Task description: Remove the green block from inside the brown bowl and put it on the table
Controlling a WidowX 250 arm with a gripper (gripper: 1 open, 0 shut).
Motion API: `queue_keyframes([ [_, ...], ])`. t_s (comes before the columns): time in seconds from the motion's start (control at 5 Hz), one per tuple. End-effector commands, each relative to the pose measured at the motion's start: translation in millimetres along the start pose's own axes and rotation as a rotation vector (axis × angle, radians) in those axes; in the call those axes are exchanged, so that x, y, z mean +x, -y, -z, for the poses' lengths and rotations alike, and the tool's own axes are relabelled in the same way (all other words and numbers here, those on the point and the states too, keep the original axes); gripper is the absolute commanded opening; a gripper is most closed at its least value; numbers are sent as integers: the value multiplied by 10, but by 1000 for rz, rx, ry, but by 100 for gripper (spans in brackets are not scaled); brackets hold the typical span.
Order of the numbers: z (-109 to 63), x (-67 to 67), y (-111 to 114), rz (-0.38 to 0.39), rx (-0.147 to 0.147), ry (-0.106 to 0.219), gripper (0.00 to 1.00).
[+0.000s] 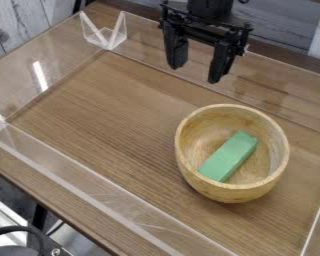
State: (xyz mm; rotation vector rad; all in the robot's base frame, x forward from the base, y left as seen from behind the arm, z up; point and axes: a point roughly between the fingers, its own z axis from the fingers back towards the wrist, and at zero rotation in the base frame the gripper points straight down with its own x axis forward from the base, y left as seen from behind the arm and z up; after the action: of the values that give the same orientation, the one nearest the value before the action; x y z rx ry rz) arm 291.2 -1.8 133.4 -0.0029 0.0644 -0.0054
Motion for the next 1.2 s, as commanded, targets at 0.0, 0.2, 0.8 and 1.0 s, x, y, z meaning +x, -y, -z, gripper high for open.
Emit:
queue_keyframes([
  [0.0,89,-52,107,28,-5,-21,100],
  [0.2,208,-154,298,92,-15,-40,100],
  [0.8,510,-210,862,240,-21,-44,100],
  [1.0,625,-176,913,262,-10,-35,100],
])
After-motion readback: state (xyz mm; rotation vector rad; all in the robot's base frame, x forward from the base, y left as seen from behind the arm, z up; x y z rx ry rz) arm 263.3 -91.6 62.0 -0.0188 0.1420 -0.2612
